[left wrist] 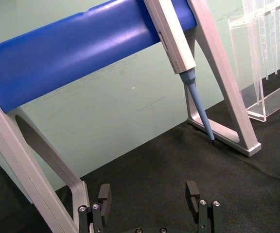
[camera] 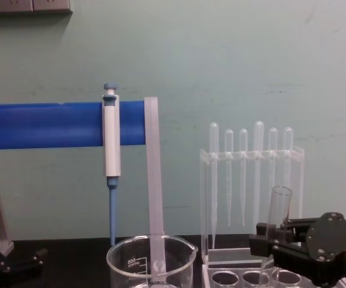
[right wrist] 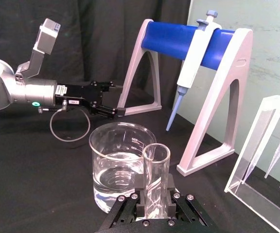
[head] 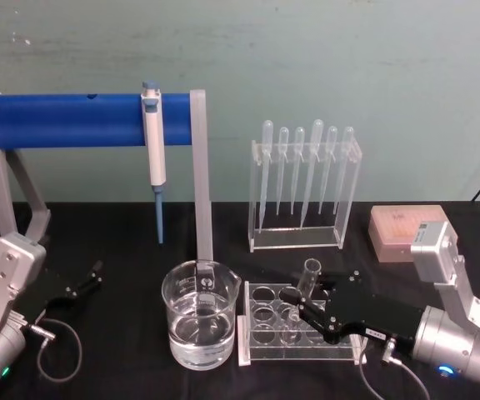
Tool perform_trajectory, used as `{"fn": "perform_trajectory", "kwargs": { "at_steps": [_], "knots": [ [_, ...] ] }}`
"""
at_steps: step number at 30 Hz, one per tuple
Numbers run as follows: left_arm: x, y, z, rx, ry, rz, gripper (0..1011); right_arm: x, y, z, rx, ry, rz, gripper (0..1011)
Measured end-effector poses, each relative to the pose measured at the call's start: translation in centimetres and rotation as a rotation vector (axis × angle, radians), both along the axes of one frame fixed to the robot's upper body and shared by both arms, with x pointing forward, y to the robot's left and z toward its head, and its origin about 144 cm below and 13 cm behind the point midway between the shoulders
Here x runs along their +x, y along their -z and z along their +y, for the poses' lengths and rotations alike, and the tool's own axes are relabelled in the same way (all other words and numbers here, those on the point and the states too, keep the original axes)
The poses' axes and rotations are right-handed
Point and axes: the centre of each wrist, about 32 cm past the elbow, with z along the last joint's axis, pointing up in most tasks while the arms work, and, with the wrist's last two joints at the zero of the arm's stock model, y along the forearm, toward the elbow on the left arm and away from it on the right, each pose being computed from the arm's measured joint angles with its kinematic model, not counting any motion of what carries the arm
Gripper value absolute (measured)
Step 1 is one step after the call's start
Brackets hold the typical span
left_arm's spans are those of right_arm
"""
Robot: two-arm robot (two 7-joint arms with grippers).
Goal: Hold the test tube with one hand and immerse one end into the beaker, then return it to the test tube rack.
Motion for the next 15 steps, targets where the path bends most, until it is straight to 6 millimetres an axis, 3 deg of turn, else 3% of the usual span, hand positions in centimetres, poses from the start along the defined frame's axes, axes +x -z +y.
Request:
{"fn": "perform_trajectory", "kwargs": {
  "at_steps": [9, 15],
  "knots": [
    [0.00, 0.00, 0.00, 0.000, 0.000, 0.000, 1000, 0.01, -0.06, 0.01, 0.001, -0.001, -0.001, 244],
    [0.00, 0.00, 0.00, 0.000, 0.000, 0.000, 1000, 0.02, -0.11, 0.02, 0.002, -0.002, -0.001, 456]
  ]
}}
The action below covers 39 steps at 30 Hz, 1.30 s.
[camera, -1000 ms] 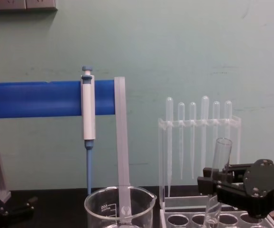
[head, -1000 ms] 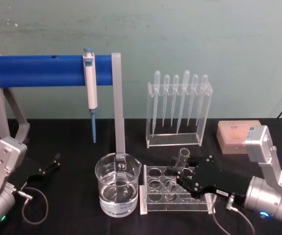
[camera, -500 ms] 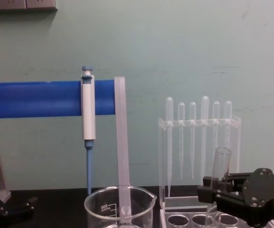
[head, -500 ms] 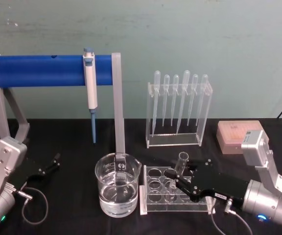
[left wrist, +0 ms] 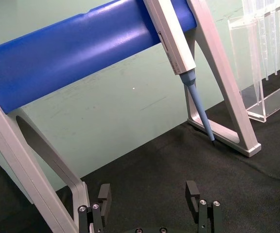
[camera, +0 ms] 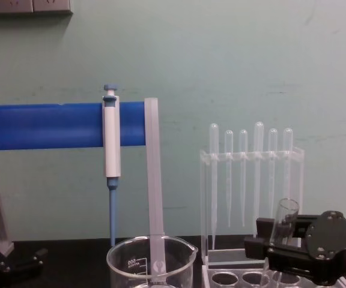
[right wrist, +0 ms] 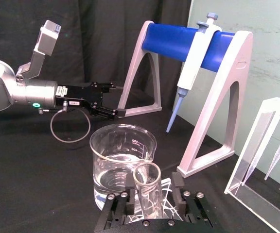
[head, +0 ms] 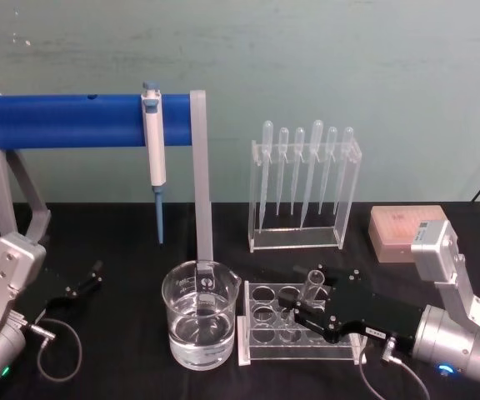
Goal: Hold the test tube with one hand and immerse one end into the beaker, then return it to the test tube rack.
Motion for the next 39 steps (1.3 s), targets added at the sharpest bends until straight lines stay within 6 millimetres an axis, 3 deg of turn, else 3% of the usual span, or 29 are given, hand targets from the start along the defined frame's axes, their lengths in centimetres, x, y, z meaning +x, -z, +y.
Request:
{"fn": "perform_trajectory", "kwargs": {
  "at_steps": [8, 18, 27, 39],
  "knots": [
    [0.0, 0.0, 0.0, 0.000, 0.000, 0.000, 1000, 0.0, -0.1, 0.0, -0.001, -0.001, -0.003, 705],
    [0.0, 0.0, 0.0, 0.000, 0.000, 0.000, 1000, -1.2, -3.0, 1.0, -0.007, 0.013, -0.120, 984],
    [0.0, 0.0, 0.0, 0.000, 0.000, 0.000, 1000, -3.0, -3.6, 0.6, 0.041, 0.096, -0.259, 1002],
    [0.0, 0.0, 0.0, 0.000, 0.000, 0.000, 1000, -5.7, -1.5, -0.8, 0.141, 0.335, -0.384, 1002]
  ]
}}
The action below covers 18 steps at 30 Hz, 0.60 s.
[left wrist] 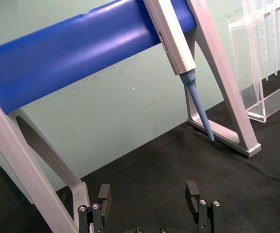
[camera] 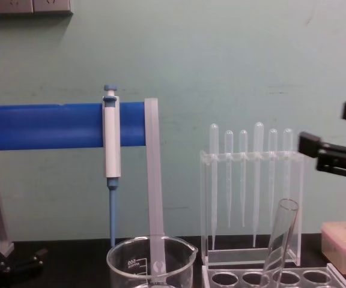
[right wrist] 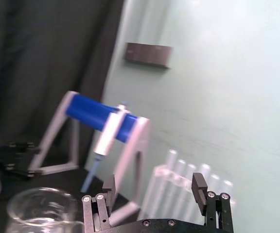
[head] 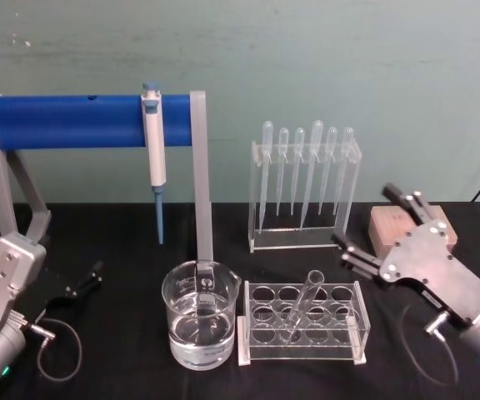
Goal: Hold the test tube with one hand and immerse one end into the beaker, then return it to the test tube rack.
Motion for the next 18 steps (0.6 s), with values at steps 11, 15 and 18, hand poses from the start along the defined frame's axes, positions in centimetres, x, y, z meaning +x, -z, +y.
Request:
{"fn": "perform_trajectory", "kwargs": {
  "at_steps": [11, 15, 18],
  "knots": [
    [0.0, 0.0, 0.0, 0.000, 0.000, 0.000, 1000, -1.6, 2.7, 0.0, 0.082, 0.337, 0.213, 1002],
    [0.0, 0.0, 0.0, 0.000, 0.000, 0.000, 1000, -1.6, 3.6, 0.3, 0.089, 0.421, 0.293, 1002],
    [0.0, 0.0, 0.0, 0.000, 0.000, 0.000, 1000, -1.3, 4.2, 0.6, 0.087, 0.442, 0.333, 1002]
  ]
}}
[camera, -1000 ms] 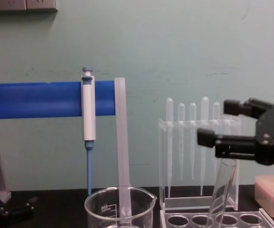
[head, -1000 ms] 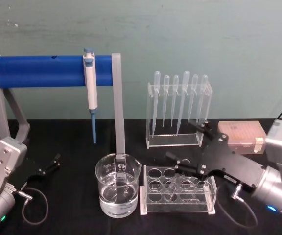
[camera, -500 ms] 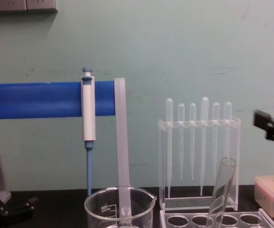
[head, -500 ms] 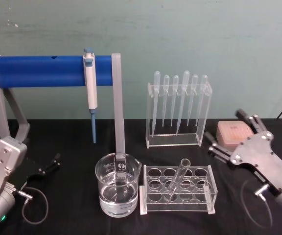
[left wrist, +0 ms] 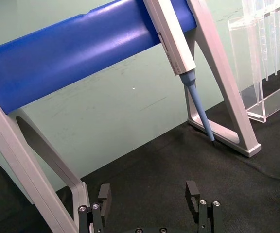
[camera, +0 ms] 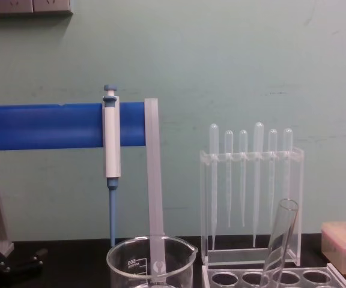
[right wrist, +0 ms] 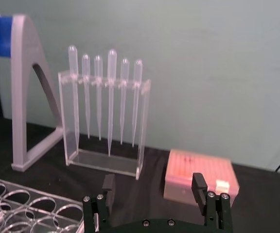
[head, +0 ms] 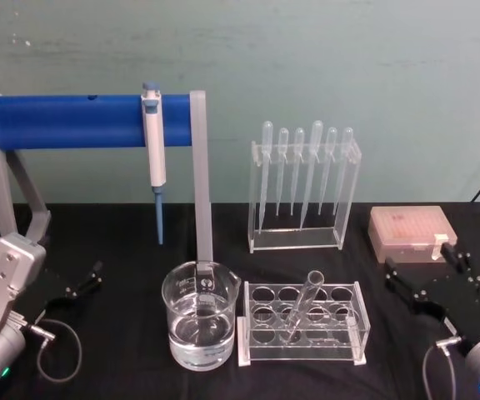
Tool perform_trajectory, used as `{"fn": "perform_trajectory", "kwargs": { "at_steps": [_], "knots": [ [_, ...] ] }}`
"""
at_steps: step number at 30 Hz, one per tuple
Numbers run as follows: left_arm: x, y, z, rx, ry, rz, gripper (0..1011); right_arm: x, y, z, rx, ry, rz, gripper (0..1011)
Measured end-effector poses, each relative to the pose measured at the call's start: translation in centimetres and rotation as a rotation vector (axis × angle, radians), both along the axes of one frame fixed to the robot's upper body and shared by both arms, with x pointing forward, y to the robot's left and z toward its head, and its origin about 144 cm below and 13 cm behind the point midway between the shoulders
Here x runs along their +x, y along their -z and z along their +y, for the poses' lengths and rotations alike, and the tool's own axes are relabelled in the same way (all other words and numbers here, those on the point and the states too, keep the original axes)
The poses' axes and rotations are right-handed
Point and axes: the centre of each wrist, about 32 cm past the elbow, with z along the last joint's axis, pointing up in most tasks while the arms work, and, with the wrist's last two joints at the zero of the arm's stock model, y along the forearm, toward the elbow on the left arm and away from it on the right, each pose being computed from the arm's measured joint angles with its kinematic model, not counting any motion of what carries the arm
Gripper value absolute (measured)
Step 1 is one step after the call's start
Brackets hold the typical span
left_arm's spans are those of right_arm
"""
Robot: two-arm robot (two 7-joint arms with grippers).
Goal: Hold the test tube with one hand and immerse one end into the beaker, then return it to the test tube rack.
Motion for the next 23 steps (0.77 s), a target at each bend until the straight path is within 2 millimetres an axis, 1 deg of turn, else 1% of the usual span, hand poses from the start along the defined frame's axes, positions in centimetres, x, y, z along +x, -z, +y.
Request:
{"fn": "perform_trajectory", "kwargs": {
  "at_steps": [5, 23],
  "knots": [
    [0.00, 0.00, 0.00, 0.000, 0.000, 0.000, 1000, 0.65, 0.76, 0.37, 0.014, -0.032, 0.024, 1002],
    [0.00, 0.00, 0.00, 0.000, 0.000, 0.000, 1000, 0.43, 0.62, 0.31, 0.010, -0.018, 0.023, 1002]
  ]
}}
